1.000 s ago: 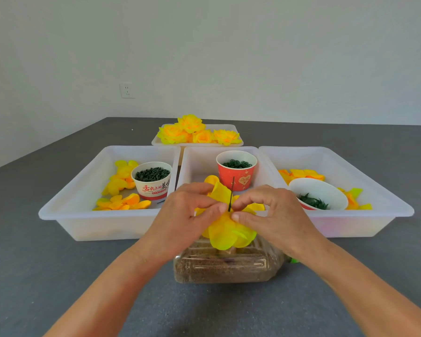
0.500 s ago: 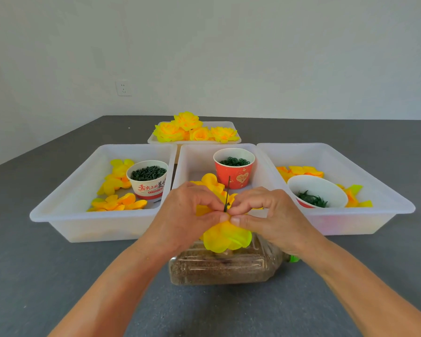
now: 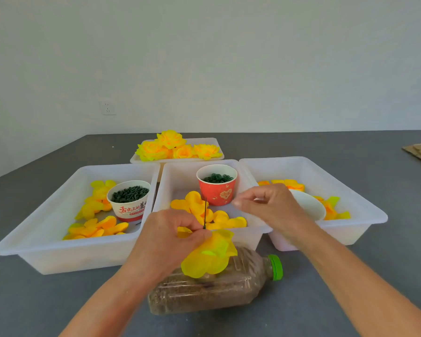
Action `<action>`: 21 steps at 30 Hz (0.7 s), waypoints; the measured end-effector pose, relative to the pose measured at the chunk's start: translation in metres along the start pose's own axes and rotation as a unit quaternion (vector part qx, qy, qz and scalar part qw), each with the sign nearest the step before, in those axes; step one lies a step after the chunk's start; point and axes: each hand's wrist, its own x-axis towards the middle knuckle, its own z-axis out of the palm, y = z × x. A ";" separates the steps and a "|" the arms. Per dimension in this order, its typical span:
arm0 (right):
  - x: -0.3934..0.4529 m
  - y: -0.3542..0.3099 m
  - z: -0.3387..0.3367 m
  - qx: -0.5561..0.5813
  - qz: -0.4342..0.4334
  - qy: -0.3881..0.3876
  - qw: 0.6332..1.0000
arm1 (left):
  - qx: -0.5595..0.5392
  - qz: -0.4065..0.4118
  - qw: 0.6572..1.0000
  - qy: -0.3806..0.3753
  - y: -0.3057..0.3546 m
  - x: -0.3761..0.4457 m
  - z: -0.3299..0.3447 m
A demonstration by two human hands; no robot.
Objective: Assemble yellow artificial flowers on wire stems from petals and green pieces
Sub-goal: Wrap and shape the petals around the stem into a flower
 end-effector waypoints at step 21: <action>0.144 0.089 -0.039 -0.526 0.294 -0.123 0.788 | -0.053 -0.015 0.998 -0.011 0.002 0.002 -0.001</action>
